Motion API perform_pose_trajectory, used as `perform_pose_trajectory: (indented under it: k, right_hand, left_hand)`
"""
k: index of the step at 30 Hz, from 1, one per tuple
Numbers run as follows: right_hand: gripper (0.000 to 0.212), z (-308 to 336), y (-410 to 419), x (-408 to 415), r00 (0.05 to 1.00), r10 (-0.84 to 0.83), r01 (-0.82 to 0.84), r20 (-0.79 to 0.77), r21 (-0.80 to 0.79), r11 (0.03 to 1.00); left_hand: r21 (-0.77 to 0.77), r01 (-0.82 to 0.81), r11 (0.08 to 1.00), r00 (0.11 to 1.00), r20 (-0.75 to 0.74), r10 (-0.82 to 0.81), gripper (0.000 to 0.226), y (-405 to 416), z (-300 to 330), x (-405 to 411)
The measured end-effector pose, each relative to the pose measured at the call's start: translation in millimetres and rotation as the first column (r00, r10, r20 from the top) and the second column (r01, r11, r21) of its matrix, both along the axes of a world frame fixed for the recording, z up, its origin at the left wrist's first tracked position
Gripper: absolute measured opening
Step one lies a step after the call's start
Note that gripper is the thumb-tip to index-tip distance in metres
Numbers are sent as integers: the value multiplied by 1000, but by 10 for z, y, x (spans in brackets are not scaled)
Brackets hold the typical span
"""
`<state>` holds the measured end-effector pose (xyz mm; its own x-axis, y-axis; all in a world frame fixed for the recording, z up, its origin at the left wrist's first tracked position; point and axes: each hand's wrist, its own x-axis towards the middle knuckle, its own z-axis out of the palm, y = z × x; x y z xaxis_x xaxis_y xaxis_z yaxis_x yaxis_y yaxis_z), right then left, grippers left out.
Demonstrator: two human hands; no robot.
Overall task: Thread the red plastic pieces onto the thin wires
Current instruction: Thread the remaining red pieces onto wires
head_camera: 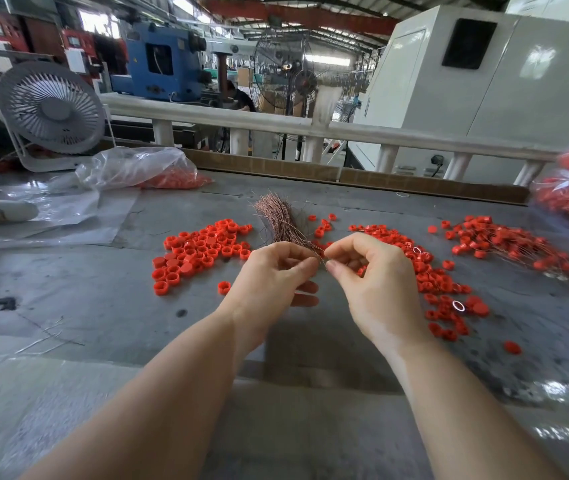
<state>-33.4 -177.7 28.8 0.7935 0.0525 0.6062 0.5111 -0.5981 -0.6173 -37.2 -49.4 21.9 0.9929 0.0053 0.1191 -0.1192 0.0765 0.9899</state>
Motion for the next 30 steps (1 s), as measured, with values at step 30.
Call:
perform_pose_trajectory:
  k: [30]
  right_hand:
    - [9, -28, 28, -16, 986, -27, 54, 165, -157, 986]
  left_hand:
    - [-100, 22, 995, 993, -117, -34, 14, 34, 60, -23]
